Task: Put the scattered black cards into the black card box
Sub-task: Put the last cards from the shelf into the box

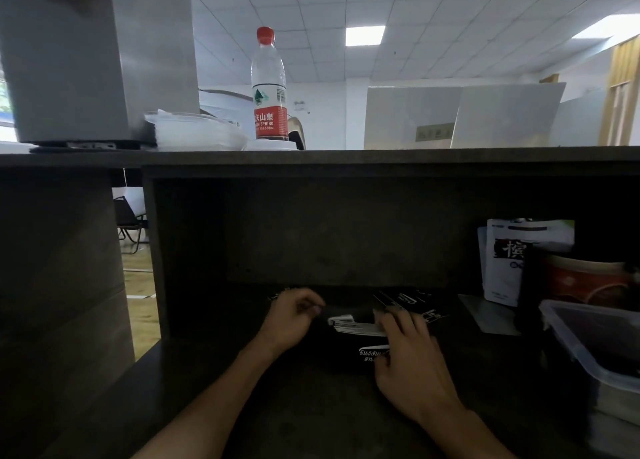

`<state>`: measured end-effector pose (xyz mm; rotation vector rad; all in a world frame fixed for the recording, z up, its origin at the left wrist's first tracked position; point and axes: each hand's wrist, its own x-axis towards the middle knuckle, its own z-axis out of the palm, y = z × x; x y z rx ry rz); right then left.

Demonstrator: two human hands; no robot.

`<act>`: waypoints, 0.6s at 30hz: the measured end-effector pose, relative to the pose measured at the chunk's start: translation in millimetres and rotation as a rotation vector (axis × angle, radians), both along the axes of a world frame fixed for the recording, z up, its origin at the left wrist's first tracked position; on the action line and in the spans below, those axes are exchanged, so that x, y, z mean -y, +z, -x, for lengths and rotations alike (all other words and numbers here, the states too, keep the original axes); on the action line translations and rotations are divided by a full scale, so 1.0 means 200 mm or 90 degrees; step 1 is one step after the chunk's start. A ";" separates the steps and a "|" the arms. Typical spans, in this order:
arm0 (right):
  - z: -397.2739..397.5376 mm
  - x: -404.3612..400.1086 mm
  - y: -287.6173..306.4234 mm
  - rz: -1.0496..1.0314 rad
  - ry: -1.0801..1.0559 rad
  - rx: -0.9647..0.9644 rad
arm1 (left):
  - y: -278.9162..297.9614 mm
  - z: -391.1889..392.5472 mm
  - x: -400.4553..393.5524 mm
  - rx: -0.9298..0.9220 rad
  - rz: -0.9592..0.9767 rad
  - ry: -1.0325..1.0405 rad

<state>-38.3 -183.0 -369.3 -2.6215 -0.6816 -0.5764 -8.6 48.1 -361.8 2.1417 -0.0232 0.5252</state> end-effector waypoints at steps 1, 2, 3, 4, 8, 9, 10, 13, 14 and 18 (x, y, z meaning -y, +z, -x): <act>0.00 0.00 0.00 0.003 -0.004 -0.002 | 0.01 0.01 0.02 -0.022 0.017 -0.064; 0.00 0.00 0.00 0.011 -0.009 -0.003 | 0.01 0.01 0.03 -0.049 0.041 -0.123; -0.01 0.00 -0.01 0.023 -0.013 -0.003 | 0.02 0.02 0.04 -0.080 0.059 -0.169; -0.01 0.00 -0.01 0.034 -0.015 -0.003 | 0.02 0.01 0.05 -0.110 0.090 -0.208; -0.02 0.00 -0.02 0.046 -0.018 -0.006 | -0.01 -0.05 0.05 -0.099 0.063 -0.046; -0.02 0.00 -0.02 0.046 -0.018 -0.006 | -0.03 -0.08 0.03 -0.081 -0.049 0.065; -0.03 0.00 -0.03 0.047 -0.019 -0.004 | -0.04 -0.10 0.01 -0.093 -0.187 0.158; -0.02 0.00 -0.02 0.048 -0.021 0.001 | -0.07 -0.13 0.00 -0.208 -0.403 0.256; -0.02 0.00 -0.02 0.049 -0.023 -0.001 | -0.08 -0.14 0.00 -0.213 -0.427 0.251; -0.02 -0.01 -0.02 0.054 -0.024 -0.006 | -0.08 -0.11 -0.01 -0.155 -0.430 0.255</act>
